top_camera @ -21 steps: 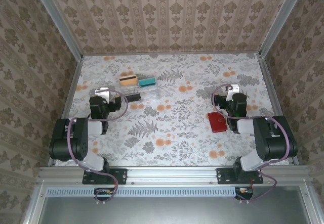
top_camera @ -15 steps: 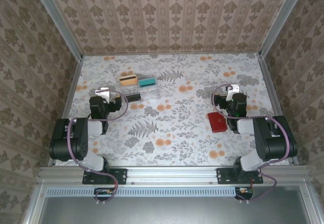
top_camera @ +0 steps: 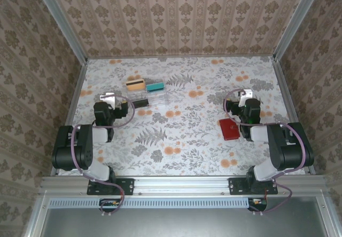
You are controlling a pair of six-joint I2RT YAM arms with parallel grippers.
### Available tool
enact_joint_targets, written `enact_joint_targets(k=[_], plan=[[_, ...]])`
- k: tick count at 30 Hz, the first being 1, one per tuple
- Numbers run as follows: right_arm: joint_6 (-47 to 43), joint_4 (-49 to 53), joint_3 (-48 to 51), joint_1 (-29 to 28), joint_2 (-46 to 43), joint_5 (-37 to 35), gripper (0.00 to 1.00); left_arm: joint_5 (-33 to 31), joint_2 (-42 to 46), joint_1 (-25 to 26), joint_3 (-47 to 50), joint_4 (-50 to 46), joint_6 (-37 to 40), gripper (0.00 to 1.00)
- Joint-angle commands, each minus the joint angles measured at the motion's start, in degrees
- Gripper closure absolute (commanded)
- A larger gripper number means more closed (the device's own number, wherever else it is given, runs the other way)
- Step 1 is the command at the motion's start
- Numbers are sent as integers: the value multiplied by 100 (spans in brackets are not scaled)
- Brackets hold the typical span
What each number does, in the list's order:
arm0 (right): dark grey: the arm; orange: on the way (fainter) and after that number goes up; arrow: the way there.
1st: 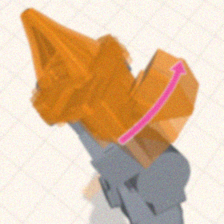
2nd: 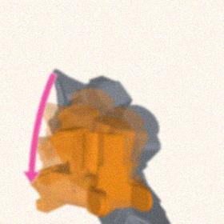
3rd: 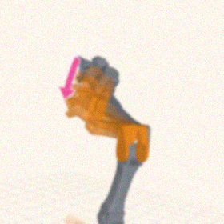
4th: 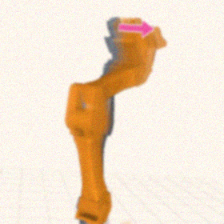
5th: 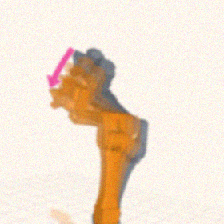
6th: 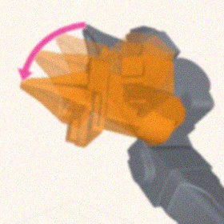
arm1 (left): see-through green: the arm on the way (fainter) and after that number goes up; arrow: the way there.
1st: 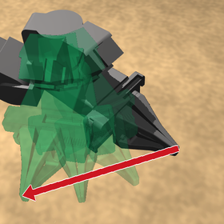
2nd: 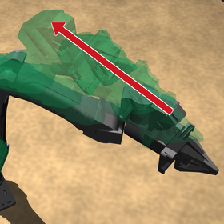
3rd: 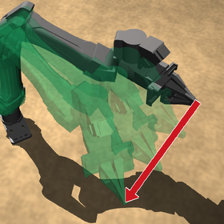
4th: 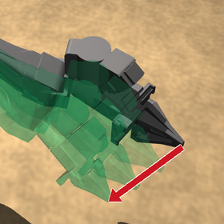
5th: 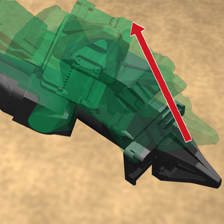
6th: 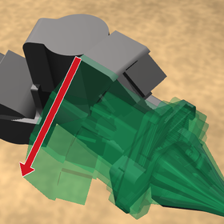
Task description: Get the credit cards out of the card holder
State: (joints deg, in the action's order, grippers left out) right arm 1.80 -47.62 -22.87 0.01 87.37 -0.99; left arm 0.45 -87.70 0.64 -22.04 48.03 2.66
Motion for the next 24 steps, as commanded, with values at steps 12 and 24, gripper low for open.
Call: enact_joint_targets(k=[12, 24], plan=[[824, 3325, -1179, -1, -1595, -750, 0, -923, 1812, -157, -2369, -5502, -1507, 0], [2778, 6636, -1775, -70, -3194, -99, 0, 674, 2952, -48, -2974, -7745, -2791, 0]])
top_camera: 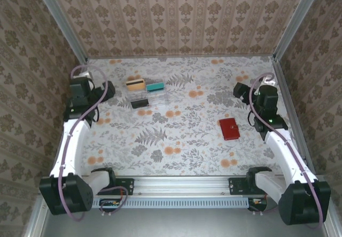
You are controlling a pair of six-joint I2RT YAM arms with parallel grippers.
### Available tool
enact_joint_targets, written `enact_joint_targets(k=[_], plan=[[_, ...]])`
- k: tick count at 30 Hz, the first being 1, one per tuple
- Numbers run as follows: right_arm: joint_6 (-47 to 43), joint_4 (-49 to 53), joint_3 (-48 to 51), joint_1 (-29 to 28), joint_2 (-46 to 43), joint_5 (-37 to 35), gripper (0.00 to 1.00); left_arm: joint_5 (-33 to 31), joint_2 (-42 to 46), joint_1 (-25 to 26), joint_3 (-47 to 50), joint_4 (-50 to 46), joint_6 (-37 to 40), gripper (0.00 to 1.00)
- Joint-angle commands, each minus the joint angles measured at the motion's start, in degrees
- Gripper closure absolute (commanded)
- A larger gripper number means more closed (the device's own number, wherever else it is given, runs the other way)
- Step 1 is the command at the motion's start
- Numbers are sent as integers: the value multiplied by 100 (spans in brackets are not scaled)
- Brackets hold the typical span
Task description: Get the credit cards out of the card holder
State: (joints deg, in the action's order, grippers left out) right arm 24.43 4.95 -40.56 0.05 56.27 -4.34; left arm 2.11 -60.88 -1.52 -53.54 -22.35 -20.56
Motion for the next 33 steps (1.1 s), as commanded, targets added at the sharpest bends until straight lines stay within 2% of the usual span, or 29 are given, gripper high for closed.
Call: enact_joint_targets(k=[1, 4, 12, 16, 20, 25, 33], plan=[[533, 1563, 11, -177, -103, 156, 0, 505, 345, 279, 222, -731, -525, 0], [518, 1931, 155, -605, 23, -239, 0, 480, 503, 678, 381, -732, -731, 0], [1129, 1698, 408, -963, 1334, -128, 0, 86, 534, 1632, 257, -883, -577, 0], [1134, 1590, 401, -1063, 1723, -29, 0, 79, 504, 1723, 249, -1038, -666, 0], [1165, 1218, 503, -1255, 2156, 538, 0, 89, 601, 1801, 326, -1022, -695, 0], [1347, 908, 338, -2016, 2614, 655, 0, 43, 612, 1934, 290, -1068, -621, 0], [1823, 987, -313, -3177, 3103, 312, 0, 35, 656, 2028, 414, -1026, -641, 0]])
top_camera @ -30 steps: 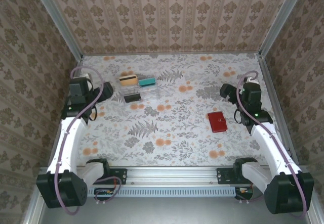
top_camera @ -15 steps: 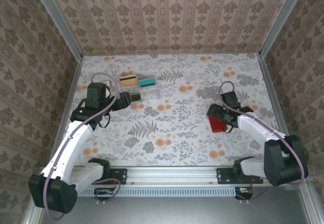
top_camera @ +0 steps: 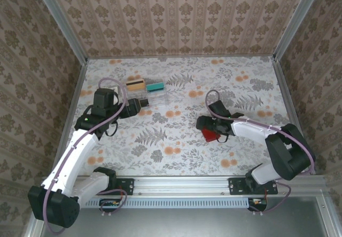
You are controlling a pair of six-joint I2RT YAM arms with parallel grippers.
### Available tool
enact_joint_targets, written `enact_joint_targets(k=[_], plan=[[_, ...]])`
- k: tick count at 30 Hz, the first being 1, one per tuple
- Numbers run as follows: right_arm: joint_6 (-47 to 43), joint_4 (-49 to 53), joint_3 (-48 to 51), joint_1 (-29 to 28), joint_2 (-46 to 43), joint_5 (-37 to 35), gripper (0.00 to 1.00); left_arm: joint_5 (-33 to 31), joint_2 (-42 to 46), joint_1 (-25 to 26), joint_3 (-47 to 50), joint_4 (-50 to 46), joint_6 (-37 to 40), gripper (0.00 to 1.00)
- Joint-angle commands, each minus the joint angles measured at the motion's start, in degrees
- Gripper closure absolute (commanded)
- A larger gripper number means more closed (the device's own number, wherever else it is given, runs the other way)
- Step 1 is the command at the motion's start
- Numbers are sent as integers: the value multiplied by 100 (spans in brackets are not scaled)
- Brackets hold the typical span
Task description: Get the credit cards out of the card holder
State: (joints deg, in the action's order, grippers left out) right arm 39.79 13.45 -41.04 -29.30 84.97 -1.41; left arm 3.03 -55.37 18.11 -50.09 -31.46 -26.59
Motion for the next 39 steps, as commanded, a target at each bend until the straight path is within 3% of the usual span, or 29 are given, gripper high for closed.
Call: enact_joint_targets(k=[1, 8, 11, 15, 19, 23, 31, 39], plan=[[269, 247, -396, -333, 302, -47, 0, -39, 103, 78, 90, -99, -31, 0], [-343, 1658, -1233, -869, 303, -1292, 0, -72, 115, 164, 61, -165, -53, 0], [-821, 2055, -1317, -976, 231, -1446, 3, -117, 121, 207, 64, -206, -100, 0], [-1513, 2265, -1338, -1116, 273, -1468, 33, -172, 140, 272, 108, -198, -149, 0], [-1921, 2348, -1361, -1192, 430, -1581, 57, -182, 132, 314, 122, -185, -180, 0], [-2105, 2330, -1499, -1202, 709, -1541, 58, -164, 110, 342, 105, -193, -180, 0], [-2241, 2311, -1809, -1339, 1028, -1593, 51, -226, 181, 359, 88, -334, -136, 0], [-2151, 2435, -1926, -1327, 1448, -1714, 59, -238, 202, 368, 97, -351, -145, 0]])
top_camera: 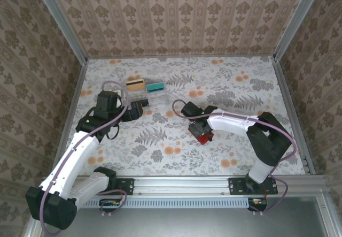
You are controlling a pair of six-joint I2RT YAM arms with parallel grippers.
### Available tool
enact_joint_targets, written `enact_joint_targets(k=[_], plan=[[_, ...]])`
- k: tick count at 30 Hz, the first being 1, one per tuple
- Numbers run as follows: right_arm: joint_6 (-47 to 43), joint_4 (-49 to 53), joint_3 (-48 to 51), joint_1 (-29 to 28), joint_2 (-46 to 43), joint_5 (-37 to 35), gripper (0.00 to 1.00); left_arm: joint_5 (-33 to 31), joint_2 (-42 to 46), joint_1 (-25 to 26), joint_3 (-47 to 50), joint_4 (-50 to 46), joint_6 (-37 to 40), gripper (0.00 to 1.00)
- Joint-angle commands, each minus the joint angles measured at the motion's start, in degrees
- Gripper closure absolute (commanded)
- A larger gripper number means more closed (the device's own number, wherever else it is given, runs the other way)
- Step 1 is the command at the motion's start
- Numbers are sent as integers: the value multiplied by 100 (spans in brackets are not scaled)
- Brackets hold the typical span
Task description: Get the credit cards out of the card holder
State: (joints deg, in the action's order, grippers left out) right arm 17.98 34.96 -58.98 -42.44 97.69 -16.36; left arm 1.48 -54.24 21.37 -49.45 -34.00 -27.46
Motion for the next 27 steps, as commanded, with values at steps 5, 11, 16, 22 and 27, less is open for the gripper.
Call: enact_joint_targets(k=[5, 11, 16, 22, 27], plan=[[312, 440, -114, 19, 274, -406, 62, -96, 106, 50, 30, -111, -51, 0], [623, 694, -88, 34, 214, -607, 62, -79, 78, 52, 37, -76, -52, 0], [698, 652, 18, 125, 118, -526, 76, -59, 39, 50, 54, -32, -59, 0], [771, 613, 122, 223, 39, -280, 100, -41, 44, 61, 43, -37, -66, 0], [977, 611, -143, 212, -229, 218, 100, 174, -1, 61, 41, 61, -198, 0]])
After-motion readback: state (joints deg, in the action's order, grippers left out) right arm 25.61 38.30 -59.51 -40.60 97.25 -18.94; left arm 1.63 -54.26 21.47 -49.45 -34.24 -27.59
